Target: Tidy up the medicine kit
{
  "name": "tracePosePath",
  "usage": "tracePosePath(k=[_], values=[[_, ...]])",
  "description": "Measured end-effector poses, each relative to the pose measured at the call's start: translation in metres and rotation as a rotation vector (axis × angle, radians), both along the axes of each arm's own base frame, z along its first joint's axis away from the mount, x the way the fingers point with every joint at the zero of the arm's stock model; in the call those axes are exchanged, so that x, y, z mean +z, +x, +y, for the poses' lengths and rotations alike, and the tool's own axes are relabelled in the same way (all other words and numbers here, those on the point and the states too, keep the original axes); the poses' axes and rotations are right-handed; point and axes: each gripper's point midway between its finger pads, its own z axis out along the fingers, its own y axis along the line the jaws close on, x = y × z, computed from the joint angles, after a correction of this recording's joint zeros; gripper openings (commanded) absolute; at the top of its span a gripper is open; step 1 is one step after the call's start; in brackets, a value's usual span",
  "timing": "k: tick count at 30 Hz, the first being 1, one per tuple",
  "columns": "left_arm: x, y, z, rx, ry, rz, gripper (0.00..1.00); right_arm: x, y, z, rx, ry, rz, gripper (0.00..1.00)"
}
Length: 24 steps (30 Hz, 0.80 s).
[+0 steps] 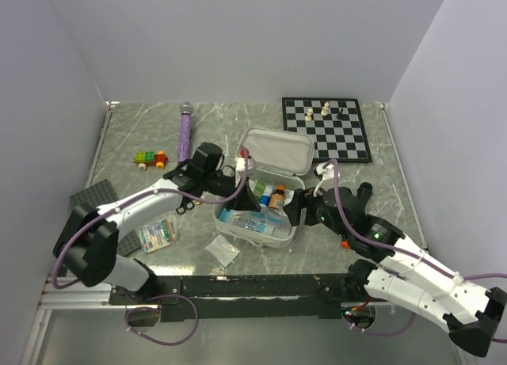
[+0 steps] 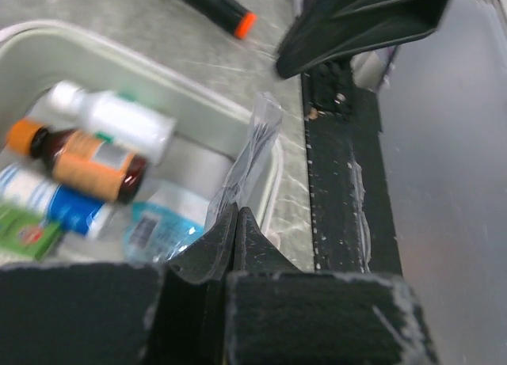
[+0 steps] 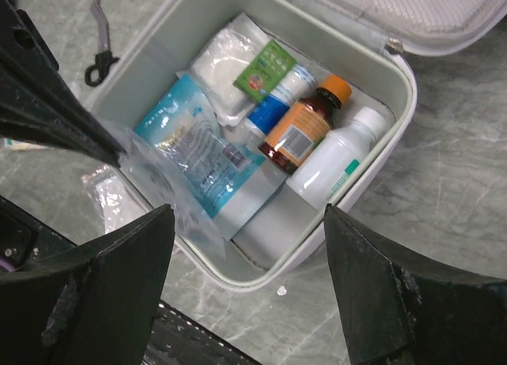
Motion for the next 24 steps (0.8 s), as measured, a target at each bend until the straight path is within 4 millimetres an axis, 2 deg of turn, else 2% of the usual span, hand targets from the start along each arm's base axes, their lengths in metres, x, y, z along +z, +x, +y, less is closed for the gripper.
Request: tracePosePath(k=[4,13,22,24], values=[[-0.007,-0.011,-0.017,-0.094,0.029,-0.002,0.01,-0.007,-0.002,-0.002,-0.002,-0.012,0.018,0.82],[-0.052,-0.029,-0.031,-0.152,0.151,0.096,0.01,-0.005,-0.005,-0.006,-0.013,0.0,0.019,0.82],[-0.066,-0.035,-0.045,-0.147,0.193,0.089,0.01,-0.006,-0.009,-0.011,-0.028,0.012,0.019,0.82],[-0.069,-0.03,-0.048,-0.127,0.205,0.091,0.06,-0.006,-0.009,-0.012,-0.028,0.012,0.019,0.82]])
